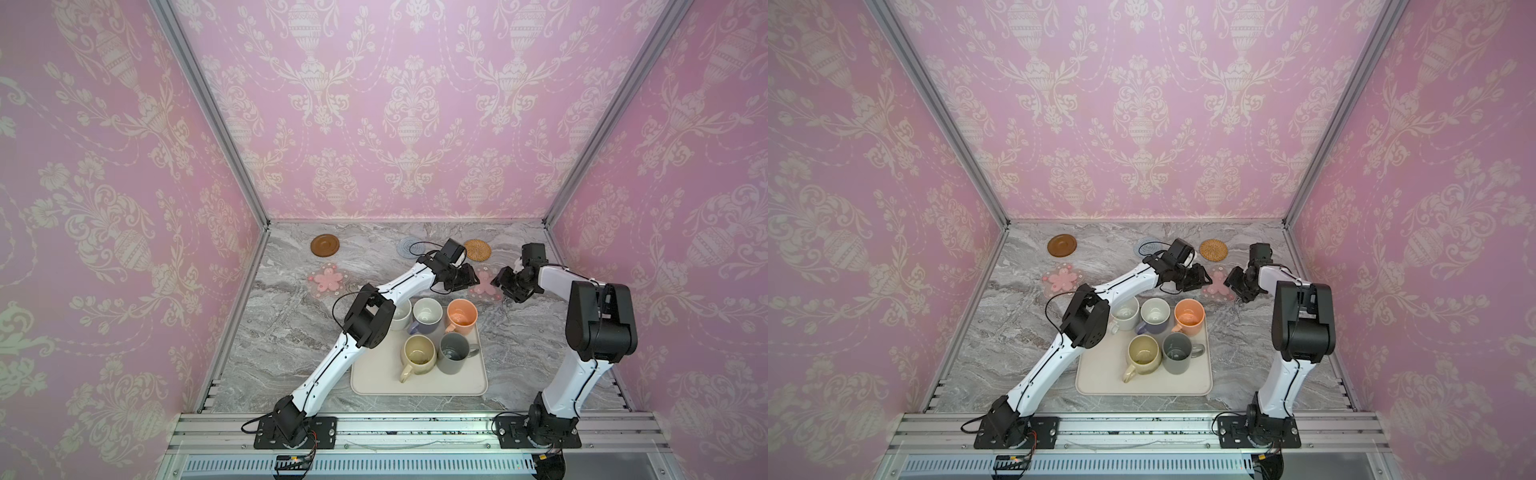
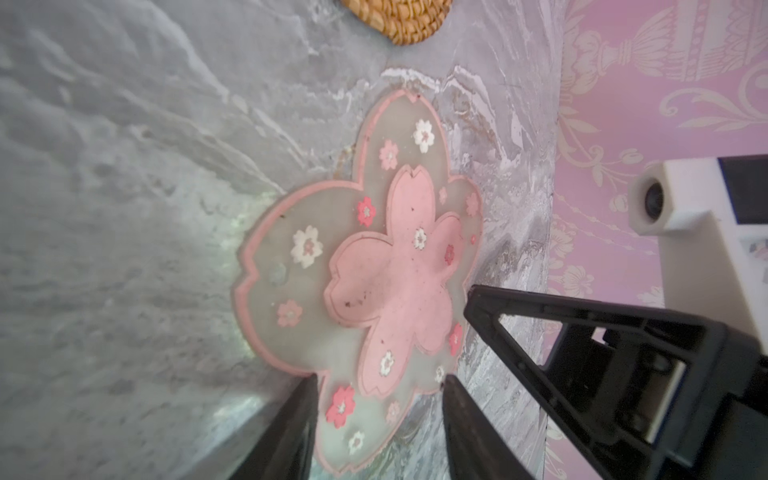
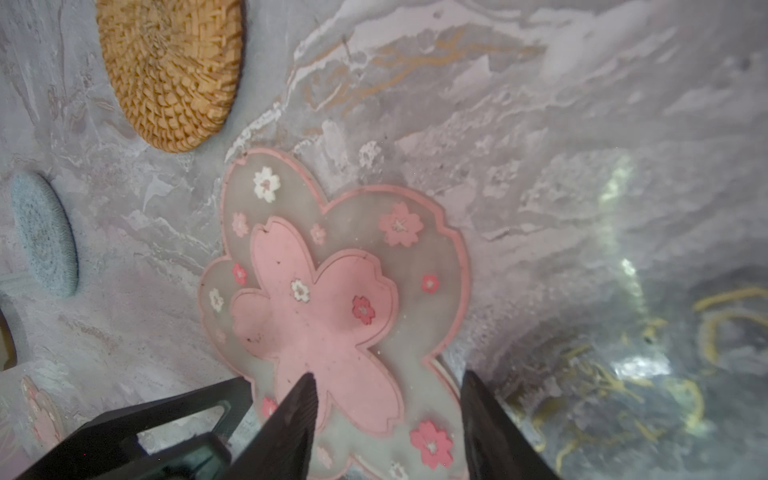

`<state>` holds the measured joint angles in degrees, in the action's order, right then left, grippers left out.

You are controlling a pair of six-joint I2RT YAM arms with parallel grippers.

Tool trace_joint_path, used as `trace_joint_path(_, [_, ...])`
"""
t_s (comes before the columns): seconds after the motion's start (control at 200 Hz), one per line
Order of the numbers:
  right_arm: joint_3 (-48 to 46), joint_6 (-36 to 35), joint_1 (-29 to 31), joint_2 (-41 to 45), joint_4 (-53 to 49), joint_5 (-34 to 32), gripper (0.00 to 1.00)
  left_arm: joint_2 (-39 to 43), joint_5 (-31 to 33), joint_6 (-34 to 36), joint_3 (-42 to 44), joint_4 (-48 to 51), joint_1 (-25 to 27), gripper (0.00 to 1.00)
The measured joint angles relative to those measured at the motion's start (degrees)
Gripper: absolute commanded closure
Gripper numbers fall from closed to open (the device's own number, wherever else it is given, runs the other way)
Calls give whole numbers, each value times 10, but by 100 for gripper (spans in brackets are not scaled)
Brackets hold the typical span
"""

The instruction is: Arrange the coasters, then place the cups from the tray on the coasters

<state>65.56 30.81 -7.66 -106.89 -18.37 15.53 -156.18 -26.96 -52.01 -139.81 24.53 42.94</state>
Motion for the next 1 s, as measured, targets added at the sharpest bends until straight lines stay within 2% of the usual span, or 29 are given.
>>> trace_joint_path(0.41, [2,0,-9,-3,0,11,43,-7,5,1,-11,2,0,49])
trace_joint_path(0.61, [20,0,-12,-15,0,20,43,1,16,32,-11,31,-9,49])
trace_joint_path(1.001, [21,1,-13,-16,1,31,43,119,65,143,7,121,-79,49])
